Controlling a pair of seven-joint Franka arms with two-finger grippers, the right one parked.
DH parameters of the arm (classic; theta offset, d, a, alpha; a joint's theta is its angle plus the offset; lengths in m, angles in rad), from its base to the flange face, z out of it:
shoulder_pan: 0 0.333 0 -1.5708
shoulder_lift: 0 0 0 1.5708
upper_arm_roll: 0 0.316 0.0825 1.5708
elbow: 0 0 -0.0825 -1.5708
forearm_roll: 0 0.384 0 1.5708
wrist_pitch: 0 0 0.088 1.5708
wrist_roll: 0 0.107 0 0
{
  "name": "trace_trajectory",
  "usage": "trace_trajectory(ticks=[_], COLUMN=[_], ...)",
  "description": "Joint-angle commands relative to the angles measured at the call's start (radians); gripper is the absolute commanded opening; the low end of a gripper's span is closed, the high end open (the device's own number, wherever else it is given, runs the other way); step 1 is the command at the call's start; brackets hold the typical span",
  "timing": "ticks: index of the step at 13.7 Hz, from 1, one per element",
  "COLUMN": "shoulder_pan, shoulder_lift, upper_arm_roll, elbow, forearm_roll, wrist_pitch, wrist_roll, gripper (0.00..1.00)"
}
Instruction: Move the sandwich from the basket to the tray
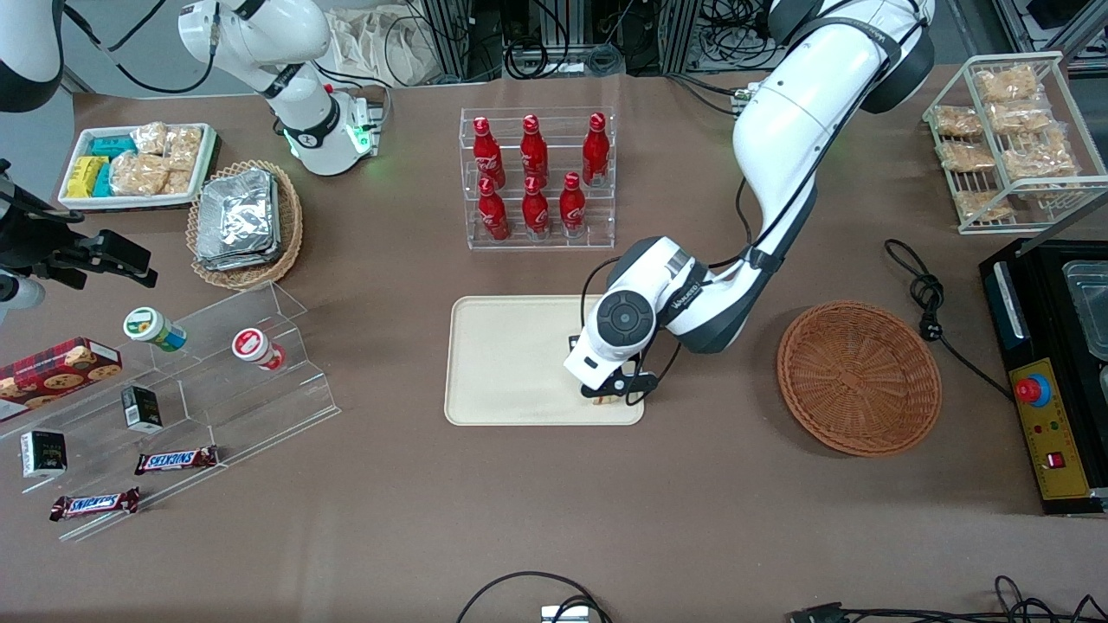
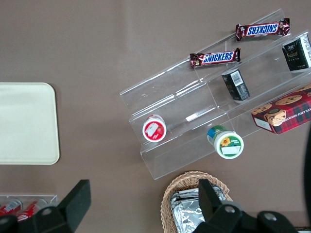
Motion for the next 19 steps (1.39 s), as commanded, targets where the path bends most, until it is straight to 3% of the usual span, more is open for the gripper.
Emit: trace_trajectory(ticks=[1, 6, 8, 9, 14, 19], shoulder_pan=[-0.009, 0.009, 0.007, 0.007, 0.011, 0.009], shoulder_lift=[0.000, -0.116, -0.222, -0.274, -0.592, -0.747], upper_arm_roll=[0.008, 0.016, 0.074, 0.091, 0.179, 0.379], elbow=[0.027, 0.038, 0.020, -0.012, -0.329, -0.376], forearm_roll=[0.019, 0.019, 0.016, 0.017, -0.012, -0.082], wrist_pitch=[-0.023, -0.149, -0.239, -0.293, -0.229, -0.335], wrist_roll=[-0.016, -0.017, -0.038, -0.058, -0.051, 0.245], gripper=[1.00, 1.00, 1.00, 1.00, 0.99, 1.00])
